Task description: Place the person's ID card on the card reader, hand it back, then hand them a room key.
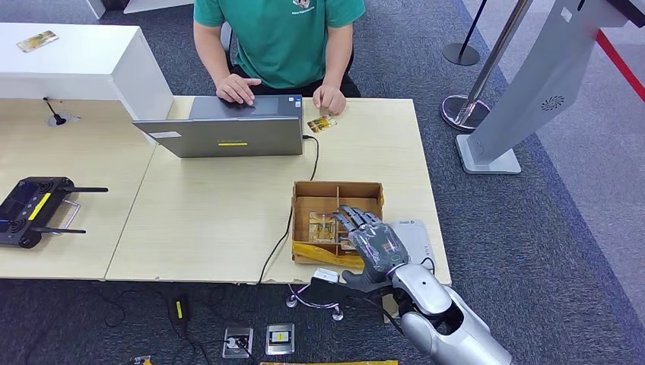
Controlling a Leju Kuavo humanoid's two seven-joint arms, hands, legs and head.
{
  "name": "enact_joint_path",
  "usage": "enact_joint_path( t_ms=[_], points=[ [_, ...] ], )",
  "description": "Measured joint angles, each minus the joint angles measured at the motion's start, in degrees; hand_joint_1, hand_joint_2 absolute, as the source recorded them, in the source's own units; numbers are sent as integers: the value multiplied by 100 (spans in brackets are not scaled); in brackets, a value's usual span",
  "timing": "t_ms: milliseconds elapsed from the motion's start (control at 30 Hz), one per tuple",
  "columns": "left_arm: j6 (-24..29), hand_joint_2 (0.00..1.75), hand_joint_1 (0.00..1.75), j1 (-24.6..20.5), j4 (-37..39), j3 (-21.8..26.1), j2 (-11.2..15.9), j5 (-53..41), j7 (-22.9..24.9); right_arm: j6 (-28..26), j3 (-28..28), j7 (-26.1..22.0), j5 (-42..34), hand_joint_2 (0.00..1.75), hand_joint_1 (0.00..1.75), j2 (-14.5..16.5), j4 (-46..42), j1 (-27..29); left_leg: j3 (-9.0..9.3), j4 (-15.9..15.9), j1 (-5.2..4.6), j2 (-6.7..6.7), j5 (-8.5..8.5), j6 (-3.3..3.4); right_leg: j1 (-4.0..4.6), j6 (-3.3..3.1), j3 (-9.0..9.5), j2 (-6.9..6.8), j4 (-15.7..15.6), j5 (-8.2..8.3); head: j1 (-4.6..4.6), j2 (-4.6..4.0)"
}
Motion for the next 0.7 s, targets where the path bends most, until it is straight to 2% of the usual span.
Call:
enact_joint_path(
  t_ms=[233,267,300,400,433,700],
  points=[
    [-1,0,0,0,0,0,0,16,1,1,-2,-2,-3,175,0,0,40,-6,0,0,0,0,0,0,0,0,0,0,0,0,0,0],
    [-1,0,0,0,0,0,0,16,0,0,-2,-4,-5,175,6,0,45,-7,0,0,0,0,0,0,0,0,0,0,0,0,0,0],
    [-2,0,0,0,0,0,0,17,0,0,-2,-7,-9,175,32,0,52,-7,0,0,0,0,0,0,0,0,0,0,0,0,-1,0],
    [-7,0,0,0,0,0,0,18,0,-2,-2,-17,-20,175,153,0,83,-8,0,0,0,0,0,0,0,0,0,0,0,0,-1,0],
    [-11,0,0,0,0,0,0,18,0,-3,-2,-19,-25,175,171,0,90,-9,0,0,0,0,0,0,0,0,0,0,0,0,-1,0],
    [-49,0,0,0,0,0,1,25,1,-16,-20,-39,-97,175,175,0,122,-15,0,0,0,0,0,0,0,0,0,0,0,0,0,0]
  ],
)
